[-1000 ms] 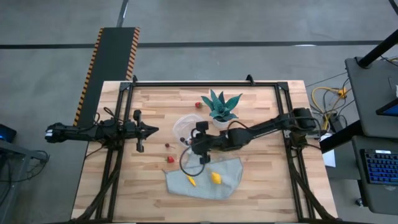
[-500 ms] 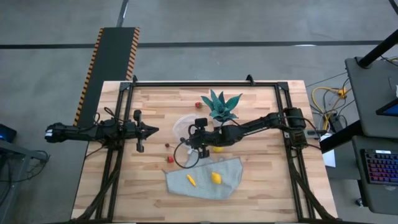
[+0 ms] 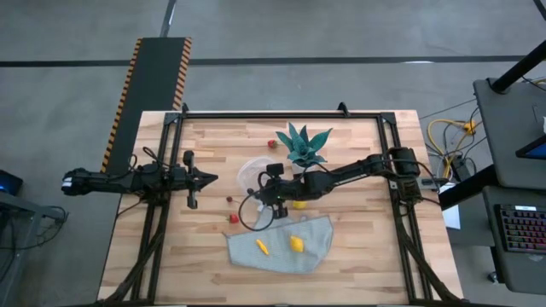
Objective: Pick and placing Produce into tupperware
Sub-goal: Put the pink peach into the container, then put the top yellow lemon into the container
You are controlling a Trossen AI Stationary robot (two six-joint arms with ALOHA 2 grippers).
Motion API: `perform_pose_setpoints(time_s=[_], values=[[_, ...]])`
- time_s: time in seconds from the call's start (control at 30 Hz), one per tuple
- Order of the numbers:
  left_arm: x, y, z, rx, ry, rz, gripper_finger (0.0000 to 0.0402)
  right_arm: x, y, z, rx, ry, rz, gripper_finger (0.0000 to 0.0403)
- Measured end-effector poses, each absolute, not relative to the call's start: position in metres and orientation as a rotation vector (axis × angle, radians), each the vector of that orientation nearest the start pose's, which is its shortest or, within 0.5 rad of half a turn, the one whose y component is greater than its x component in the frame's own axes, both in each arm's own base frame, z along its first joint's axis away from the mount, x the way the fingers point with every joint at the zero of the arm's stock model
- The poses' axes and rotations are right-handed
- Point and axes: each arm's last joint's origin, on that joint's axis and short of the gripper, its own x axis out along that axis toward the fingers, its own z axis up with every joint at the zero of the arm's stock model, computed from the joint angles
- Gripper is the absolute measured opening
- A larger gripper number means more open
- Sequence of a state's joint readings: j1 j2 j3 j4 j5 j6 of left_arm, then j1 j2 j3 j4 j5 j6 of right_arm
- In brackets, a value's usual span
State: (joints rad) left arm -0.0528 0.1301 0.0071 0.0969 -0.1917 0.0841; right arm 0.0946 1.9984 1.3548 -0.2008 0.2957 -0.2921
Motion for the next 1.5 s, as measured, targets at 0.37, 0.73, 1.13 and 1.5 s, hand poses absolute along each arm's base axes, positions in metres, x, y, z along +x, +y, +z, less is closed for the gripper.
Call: perform_pose_setpoints(time_s=[0.37, 0.73, 1.13, 1.5], values=[[0.105, 0.0, 0.1647, 0.087, 0.032, 0.138, 0.0, 0.4239, 0.0306, 0.1732, -0.425, 0.853, -0.054, 0.0111], [0.105, 0.0, 0.1647, 0.087, 0.032, 0.137, 0.0, 0.4239, 0.0306, 0.1731, -0.418, 0.853, -0.058, 0.0112], [0.1049, 0.0, 0.1648, 0.087, 0.031, 0.137, 0.0, 0.4239, 0.0305, 0.173, -0.417, 0.852, -0.062, 0.0145], [0.105, 0.0, 0.1647, 0.087, 0.031, 0.137, 0.0, 0.424, 0.0305, 0.173, -0.409, 0.851, -0.066, 0.0147]])
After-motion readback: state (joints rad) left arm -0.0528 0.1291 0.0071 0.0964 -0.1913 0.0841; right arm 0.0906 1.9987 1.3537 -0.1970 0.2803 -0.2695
